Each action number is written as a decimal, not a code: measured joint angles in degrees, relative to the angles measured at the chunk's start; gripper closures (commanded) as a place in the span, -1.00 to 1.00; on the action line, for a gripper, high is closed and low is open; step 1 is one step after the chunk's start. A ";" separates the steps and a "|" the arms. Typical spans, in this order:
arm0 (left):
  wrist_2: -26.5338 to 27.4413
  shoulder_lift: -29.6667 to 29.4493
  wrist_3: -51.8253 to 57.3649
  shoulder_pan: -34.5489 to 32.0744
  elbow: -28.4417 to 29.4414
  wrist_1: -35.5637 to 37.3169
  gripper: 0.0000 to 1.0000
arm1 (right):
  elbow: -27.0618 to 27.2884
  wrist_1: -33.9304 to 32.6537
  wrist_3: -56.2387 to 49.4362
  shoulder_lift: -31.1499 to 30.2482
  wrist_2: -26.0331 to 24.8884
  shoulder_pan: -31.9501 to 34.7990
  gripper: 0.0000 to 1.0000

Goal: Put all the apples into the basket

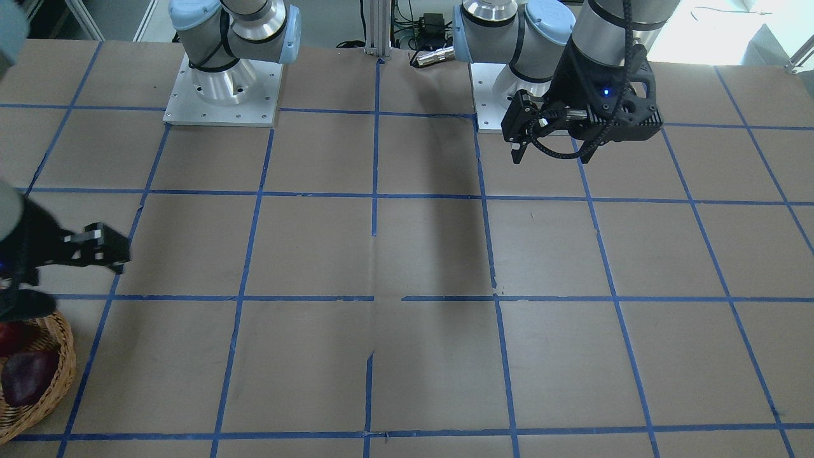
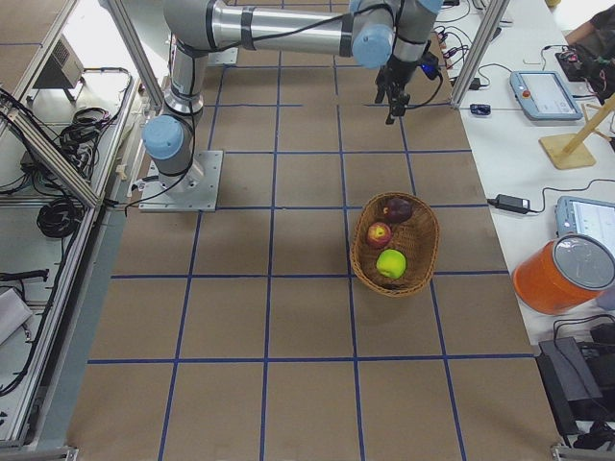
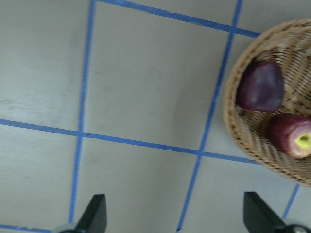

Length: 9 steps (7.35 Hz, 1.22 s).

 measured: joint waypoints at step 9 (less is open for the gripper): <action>0.00 0.09 0.00 0.09 -0.05 0.00 -1.00 | 21.21 -9.58 11.00 -13.83 5.92 1.46 -1.00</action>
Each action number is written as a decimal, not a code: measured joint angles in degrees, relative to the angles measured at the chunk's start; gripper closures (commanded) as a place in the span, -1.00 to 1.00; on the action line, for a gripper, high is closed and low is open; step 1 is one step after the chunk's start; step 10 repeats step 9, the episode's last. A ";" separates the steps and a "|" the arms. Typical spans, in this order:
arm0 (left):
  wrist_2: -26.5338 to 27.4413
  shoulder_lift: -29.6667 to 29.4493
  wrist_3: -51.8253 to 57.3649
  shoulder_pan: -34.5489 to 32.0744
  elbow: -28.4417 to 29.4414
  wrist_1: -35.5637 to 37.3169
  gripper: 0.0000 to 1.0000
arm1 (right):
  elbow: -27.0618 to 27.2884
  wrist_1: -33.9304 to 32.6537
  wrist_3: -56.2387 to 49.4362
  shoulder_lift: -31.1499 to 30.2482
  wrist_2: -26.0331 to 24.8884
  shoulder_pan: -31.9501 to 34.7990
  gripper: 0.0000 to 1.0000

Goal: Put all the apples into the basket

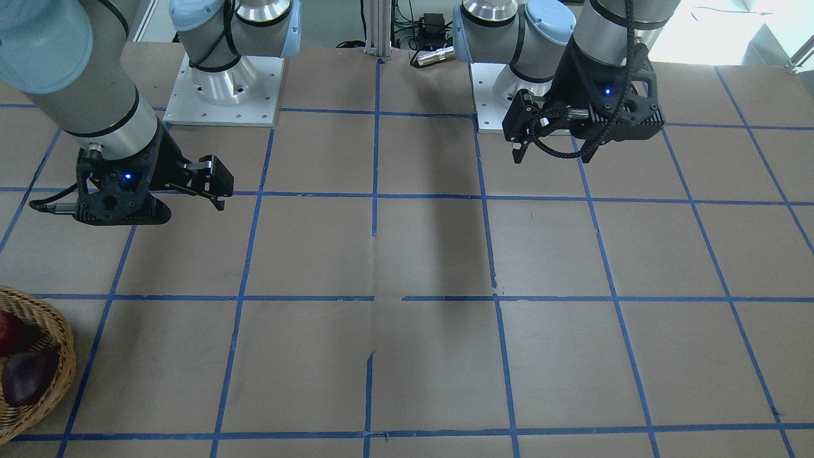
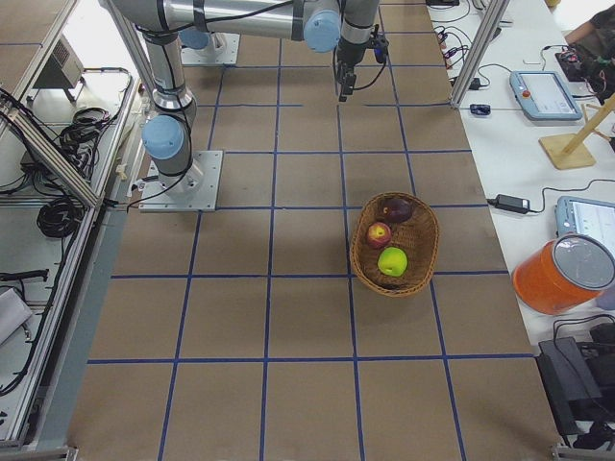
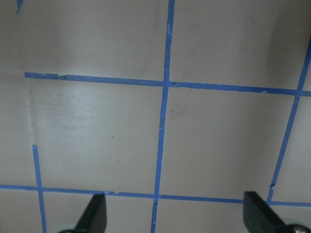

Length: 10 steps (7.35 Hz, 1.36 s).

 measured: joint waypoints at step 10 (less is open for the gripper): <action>0.00 0.09 0.00 0.09 -0.04 0.00 -1.00 | 0.33 -0.81 -0.33 -1.19 -2.60 -0.14 -1.00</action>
